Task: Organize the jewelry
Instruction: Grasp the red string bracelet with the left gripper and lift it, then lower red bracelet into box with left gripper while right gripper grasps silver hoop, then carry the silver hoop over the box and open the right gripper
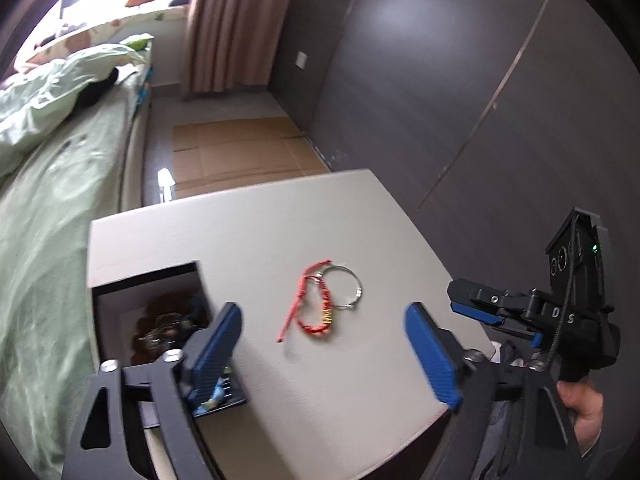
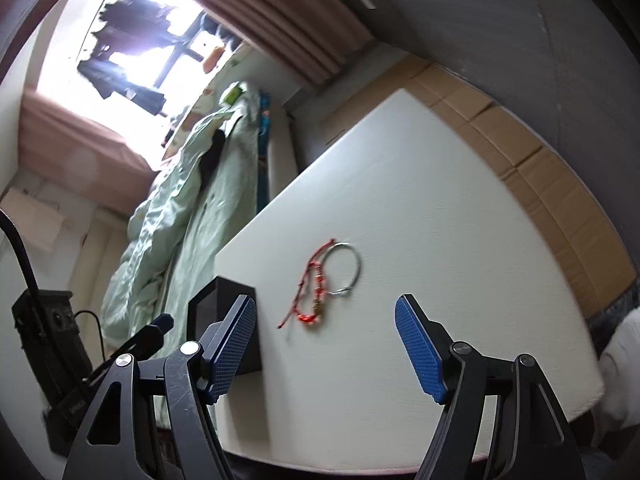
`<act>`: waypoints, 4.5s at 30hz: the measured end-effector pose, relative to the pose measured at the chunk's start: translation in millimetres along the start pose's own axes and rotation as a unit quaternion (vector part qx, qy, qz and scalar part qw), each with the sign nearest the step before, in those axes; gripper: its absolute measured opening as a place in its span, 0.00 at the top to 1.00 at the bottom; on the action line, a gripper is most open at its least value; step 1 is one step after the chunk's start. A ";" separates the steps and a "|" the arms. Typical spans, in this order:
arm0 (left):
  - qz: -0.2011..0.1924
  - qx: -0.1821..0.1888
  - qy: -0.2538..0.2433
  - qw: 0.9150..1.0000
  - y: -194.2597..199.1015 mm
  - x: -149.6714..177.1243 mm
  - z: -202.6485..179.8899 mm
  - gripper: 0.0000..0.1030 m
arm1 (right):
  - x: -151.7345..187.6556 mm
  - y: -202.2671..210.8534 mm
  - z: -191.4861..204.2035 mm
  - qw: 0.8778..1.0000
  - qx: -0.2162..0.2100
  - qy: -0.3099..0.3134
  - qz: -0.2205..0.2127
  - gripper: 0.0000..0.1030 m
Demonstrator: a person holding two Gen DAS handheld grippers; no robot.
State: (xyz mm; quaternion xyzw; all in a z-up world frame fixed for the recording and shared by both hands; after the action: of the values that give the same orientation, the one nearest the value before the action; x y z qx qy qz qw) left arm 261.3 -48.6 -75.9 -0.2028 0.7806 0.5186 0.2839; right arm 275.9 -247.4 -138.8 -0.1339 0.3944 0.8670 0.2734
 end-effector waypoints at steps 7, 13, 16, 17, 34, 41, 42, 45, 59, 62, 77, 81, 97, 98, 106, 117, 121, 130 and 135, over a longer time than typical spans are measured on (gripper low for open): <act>0.047 -0.001 -0.005 0.999 -42.1 5.0 -15.7 0.48 | -5.1 9.2 -23.3 0.999 0.008 -0.031 -0.006 0.29; 0.079 -0.018 -0.024 0.996 -72.7 11.9 -27.6 0.62 | -8.2 11.8 -34.1 0.999 0.015 -0.046 -0.010 0.29; 0.097 -0.034 -0.027 0.994 -88.5 17.3 -26.6 0.66 | -10.0 12.6 -35.2 0.999 0.016 -0.047 -0.012 0.29; 0.101 -0.039 -0.026 0.994 -92.7 18.8 -25.6 0.67 | -10.2 12.0 -35.5 0.999 0.015 -0.048 -0.011 0.29; 0.123 -0.101 -0.051 0.986 -116.9 33.6 -11.5 0.93 | -8.5 3.3 -35.5 0.999 0.028 -0.041 -0.001 0.29; 0.108 -0.068 -0.026 0.991 -100.9 28.5 -4.1 0.93 | -8.6 -4.8 -31.4 0.999 0.045 -0.026 0.005 0.30; 0.103 -0.066 -0.024 0.992 -96.8 25.6 -3.9 0.93 | -8.8 -5.7 -30.5 0.999 0.049 -0.021 0.005 0.30; 0.088 -0.056 -0.017 0.994 -83.2 15.4 -5.3 0.93 | -9.4 -8.4 -27.3 0.998 0.054 -0.009 0.005 0.31; 0.018 -0.049 0.025 0.998 -15.1 -19.7 18.9 0.93 | -19.2 -38.6 -12.8 0.996 0.068 0.038 0.034 0.41; 0.007 -0.051 0.039 0.998 -3.2 -21.1 29.1 0.93 | -18.7 -51.7 -4.4 0.994 0.072 0.063 0.052 0.43; -0.034 -0.063 0.076 0.995 45.3 -19.1 64.7 0.93 | -8.8 -104.1 35.8 0.960 0.124 0.220 0.121 0.47; -0.039 -0.067 0.086 0.993 53.3 -16.6 75.2 0.93 | -6.5 -115.5 41.8 0.946 0.147 0.260 0.128 0.45; -0.011 -0.089 0.135 0.987 35.6 8.4 110.5 0.93 | 9.9 -119.3 52.7 0.903 0.198 0.359 0.132 0.50; -0.007 -0.089 0.140 0.986 33.0 10.2 111.7 0.93 | 10.2 -117.9 52.3 0.903 0.196 0.359 0.133 0.51; 0.031 -0.072 0.167 0.983 18.6 18.6 118.4 0.69 | 0.6 -103.1 54.9 0.924 0.157 0.328 0.118 0.51; -0.011 -0.089 0.170 0.981 49.9 19.2 128.2 0.36 | -0.3 -78.6 109.1 0.947 0.052 0.309 0.069 0.51; -0.021 -0.095 0.180 0.979 60.6 25.7 137.7 0.36 | 6.8 -75.9 129.7 0.949 0.019 0.307 0.064 0.51; -0.040 -0.099 0.202 0.973 86.2 45.5 155.7 0.36 | 37.5 -95.1 166.1 0.945 -0.025 0.311 0.097 0.51; -0.054 -0.097 0.215 0.970 101.3 53.0 164.1 0.36 | 50.4 -110.8 180.1 0.941 -0.035 0.313 0.120 0.51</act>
State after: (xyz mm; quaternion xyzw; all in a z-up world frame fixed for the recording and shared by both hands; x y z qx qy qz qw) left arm 197.5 140.4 -89.5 -0.3781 0.7569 0.5203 0.1161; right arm 296.0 -32.7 -111.5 -0.3599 0.4423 0.8211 0.0249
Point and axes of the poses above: each gripper's, at about its wrist camera, not at the fingertips, and y roughly against the way its jaws point, z to its left, x to its underside, the point moved 3 cm from there along -y, roughly the way its jaws point, and after that the axes turned 6 degrees about -z, right-handed, at the moved point
